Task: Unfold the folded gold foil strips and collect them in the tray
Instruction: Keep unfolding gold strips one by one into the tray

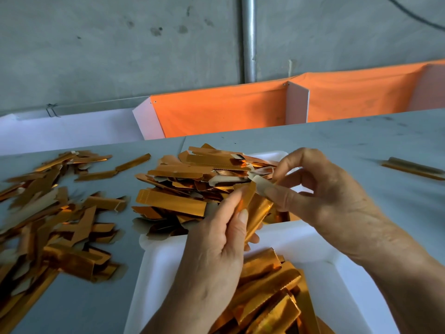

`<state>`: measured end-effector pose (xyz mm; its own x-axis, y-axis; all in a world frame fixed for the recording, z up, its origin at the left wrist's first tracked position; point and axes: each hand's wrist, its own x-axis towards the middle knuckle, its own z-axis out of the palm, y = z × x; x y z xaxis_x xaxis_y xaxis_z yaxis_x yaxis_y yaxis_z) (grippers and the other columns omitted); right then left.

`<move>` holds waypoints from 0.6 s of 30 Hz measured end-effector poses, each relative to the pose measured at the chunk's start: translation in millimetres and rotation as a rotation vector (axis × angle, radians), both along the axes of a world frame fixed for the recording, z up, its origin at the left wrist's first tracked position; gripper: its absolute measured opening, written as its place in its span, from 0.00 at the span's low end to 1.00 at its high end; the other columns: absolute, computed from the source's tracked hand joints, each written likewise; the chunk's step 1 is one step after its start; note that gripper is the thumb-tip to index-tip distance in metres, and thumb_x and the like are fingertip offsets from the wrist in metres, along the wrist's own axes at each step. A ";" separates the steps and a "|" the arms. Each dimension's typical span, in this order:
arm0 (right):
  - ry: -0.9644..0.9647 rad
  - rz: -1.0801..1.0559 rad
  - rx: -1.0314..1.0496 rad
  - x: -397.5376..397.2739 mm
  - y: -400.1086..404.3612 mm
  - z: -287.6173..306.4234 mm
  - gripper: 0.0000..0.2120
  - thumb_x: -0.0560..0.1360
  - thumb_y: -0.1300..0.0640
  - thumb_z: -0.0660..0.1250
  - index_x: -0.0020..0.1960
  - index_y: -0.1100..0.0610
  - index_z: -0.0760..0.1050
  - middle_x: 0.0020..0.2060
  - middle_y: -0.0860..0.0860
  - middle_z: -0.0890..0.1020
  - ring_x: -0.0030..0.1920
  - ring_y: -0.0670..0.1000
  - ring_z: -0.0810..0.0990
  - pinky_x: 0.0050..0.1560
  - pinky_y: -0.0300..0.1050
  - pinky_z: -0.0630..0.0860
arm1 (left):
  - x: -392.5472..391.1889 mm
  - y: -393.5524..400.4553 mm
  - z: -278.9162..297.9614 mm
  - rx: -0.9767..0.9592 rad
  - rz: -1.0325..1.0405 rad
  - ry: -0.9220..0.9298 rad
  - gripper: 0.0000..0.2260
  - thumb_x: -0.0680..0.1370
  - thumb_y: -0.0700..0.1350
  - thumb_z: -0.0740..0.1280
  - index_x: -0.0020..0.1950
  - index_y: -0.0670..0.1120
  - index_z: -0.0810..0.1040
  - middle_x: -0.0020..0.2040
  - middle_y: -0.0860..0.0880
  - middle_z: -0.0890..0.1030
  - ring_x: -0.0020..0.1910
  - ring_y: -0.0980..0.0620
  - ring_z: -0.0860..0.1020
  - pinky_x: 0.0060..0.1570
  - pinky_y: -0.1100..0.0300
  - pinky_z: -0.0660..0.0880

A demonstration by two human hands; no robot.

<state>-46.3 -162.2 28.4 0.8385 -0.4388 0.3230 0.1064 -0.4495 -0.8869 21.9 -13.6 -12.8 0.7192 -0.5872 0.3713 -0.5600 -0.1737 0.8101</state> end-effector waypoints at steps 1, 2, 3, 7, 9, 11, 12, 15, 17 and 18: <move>0.007 0.004 -0.028 0.0 1.8 1.1 0.09 0.65 0.45 0.72 0.39 0.48 0.76 0.46 0.48 0.79 0.42 0.43 0.80 0.38 0.37 0.76 | -0.3 -0.4 0.3 0.009 0.011 -0.012 0.15 0.80 0.51 0.55 0.62 0.68 0.65 0.50 0.53 0.80 0.43 0.66 0.80 0.40 0.71 0.77; 0.024 0.012 -0.055 0.3 3.1 0.8 0.07 0.65 0.46 0.72 0.39 0.48 0.77 0.46 0.47 0.78 0.43 0.42 0.80 0.40 0.37 0.76 | -0.4 -0.8 0.6 0.016 0.019 -0.025 0.14 0.80 0.51 0.55 0.59 0.70 0.63 0.50 0.51 0.80 0.43 0.66 0.80 0.39 0.72 0.76; 0.047 0.017 -0.082 1.2 4.1 0.1 0.06 0.67 0.49 0.73 0.39 0.48 0.78 0.46 0.46 0.77 0.44 0.41 0.79 0.42 0.36 0.76 | -0.5 -0.9 0.5 0.020 0.024 -0.039 0.14 0.79 0.51 0.55 0.58 0.71 0.62 0.50 0.50 0.79 0.42 0.67 0.79 0.38 0.74 0.75; 0.154 0.060 -0.113 1.4 2.5 -2.9 0.03 0.69 0.53 0.73 0.40 0.48 0.79 0.45 0.44 0.79 0.44 0.41 0.79 0.45 0.36 0.75 | -1.2 -0.7 -3.5 0.066 0.032 -0.118 0.19 0.79 0.53 0.54 0.69 0.64 0.63 0.46 0.56 0.80 0.42 0.68 0.78 0.38 0.75 0.73; 0.194 0.096 0.009 0.3 -0.4 -2.6 0.03 0.70 0.55 0.73 0.41 0.50 0.80 0.42 0.46 0.82 0.43 0.45 0.82 0.48 0.45 0.79 | -2.1 -1.8 -4.5 0.081 0.027 -0.157 0.21 0.78 0.54 0.53 0.72 0.61 0.63 0.48 0.58 0.80 0.44 0.67 0.78 0.40 0.74 0.73; 0.225 0.068 0.044 -1.2 -4.3 -3.2 0.03 0.71 0.55 0.73 0.43 0.50 0.80 0.42 0.47 0.84 0.43 0.48 0.83 0.51 0.52 0.80 | -4.5 -3.4 -4.2 0.085 0.022 -0.188 0.23 0.77 0.55 0.52 0.72 0.59 0.63 0.51 0.58 0.80 0.45 0.68 0.77 0.41 0.75 0.73; 0.249 0.065 0.026 -1.4 -5.1 -3.1 0.03 0.71 0.54 0.73 0.44 0.50 0.80 0.43 0.47 0.84 0.44 0.48 0.82 0.52 0.53 0.79 | -5.3 -4.0 -4.0 0.084 0.022 -0.199 0.23 0.77 0.54 0.53 0.72 0.59 0.63 0.52 0.57 0.79 0.46 0.69 0.77 0.40 0.76 0.72; 0.237 0.067 0.017 -0.1 -0.9 -1.6 0.04 0.71 0.55 0.73 0.43 0.49 0.79 0.44 0.46 0.83 0.44 0.46 0.83 0.51 0.52 0.80 | -5.3 -4.1 -5.0 0.071 0.028 -0.199 0.22 0.77 0.53 0.53 0.72 0.59 0.64 0.51 0.58 0.79 0.46 0.70 0.77 0.40 0.78 0.71; 0.150 -0.023 -0.032 0.3 0.9 -0.9 0.07 0.69 0.55 0.74 0.40 0.48 0.76 0.47 0.44 0.79 0.45 0.42 0.81 0.46 0.49 0.81 | -4.9 -4.5 -5.0 0.086 0.033 -0.194 0.23 0.77 0.54 0.52 0.73 0.59 0.63 0.52 0.58 0.79 0.47 0.70 0.76 0.42 0.77 0.72; 0.131 -0.036 -0.071 0.8 1.7 -0.1 0.07 0.69 0.55 0.74 0.39 0.48 0.76 0.48 0.42 0.77 0.46 0.40 0.80 0.45 0.46 0.81 | -4.7 -5.0 -5.0 0.090 0.033 -0.191 0.24 0.76 0.55 0.51 0.73 0.59 0.62 0.54 0.58 0.79 0.47 0.70 0.76 0.43 0.77 0.72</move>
<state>-45.5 -160.5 28.3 0.8595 -0.4497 0.2430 -0.0258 -0.5129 -0.8580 17.2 -18.6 -17.8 0.6600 -0.6018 0.4497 -0.6949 -0.2615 0.6699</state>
